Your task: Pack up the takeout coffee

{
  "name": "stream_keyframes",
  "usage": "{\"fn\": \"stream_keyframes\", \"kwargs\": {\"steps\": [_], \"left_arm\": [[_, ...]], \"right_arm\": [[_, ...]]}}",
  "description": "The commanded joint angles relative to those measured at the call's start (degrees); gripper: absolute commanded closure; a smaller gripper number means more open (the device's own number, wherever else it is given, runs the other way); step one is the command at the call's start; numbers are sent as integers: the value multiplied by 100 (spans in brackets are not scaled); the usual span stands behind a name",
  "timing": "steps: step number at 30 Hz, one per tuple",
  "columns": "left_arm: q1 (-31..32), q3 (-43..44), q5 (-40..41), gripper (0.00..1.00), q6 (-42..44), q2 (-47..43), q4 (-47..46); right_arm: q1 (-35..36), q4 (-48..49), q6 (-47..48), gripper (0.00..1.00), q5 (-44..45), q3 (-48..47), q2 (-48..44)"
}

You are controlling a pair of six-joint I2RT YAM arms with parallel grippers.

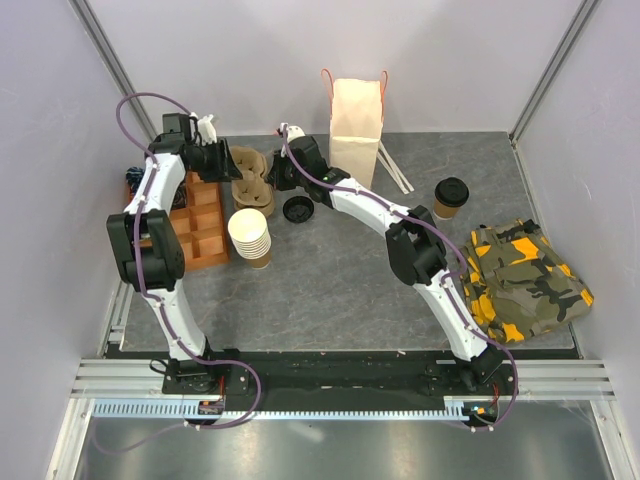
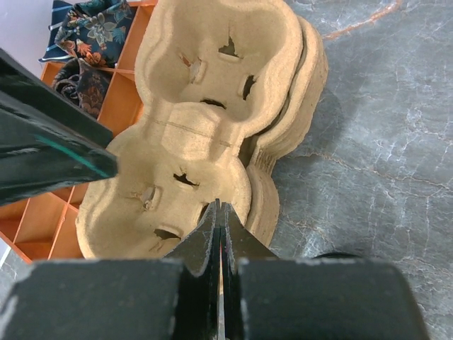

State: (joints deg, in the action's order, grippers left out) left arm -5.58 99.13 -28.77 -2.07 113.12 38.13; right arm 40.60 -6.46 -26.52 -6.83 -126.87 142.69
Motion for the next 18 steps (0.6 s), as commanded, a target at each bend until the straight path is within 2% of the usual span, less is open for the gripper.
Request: {"fn": "stream_keyframes", "kwargs": {"steps": [1,7,10,11,12,14,15,17,18], "left_arm": [[57,62,346,53,110,149,28],[128,150,495,60,75,237,107],[119,203,496,73,22,254,107],[128,247,470,82,5,246,107],[119,273,443,86,-30,202,98],[119,369,373,96,-75,132,107],[128,422,346,98,-136,53,107],[119,623,250,98,-189,-27,203],[110,703,215,98,-259,-123,247]], "right_arm": [[-26,268,112,100,-38,31,-532],[-35,294,156,100,-64,57,-646],[-26,312,218,98,-73,74,-708],[-26,321,235,95,-73,83,-743],[-34,321,270,86,-82,83,-795],[-43,356,314,73,-90,110,-866],[-35,373,332,59,-99,110,-944],[-43,417,341,51,-108,110,-1093],[-43,426,332,43,-108,110,-1155]]}}
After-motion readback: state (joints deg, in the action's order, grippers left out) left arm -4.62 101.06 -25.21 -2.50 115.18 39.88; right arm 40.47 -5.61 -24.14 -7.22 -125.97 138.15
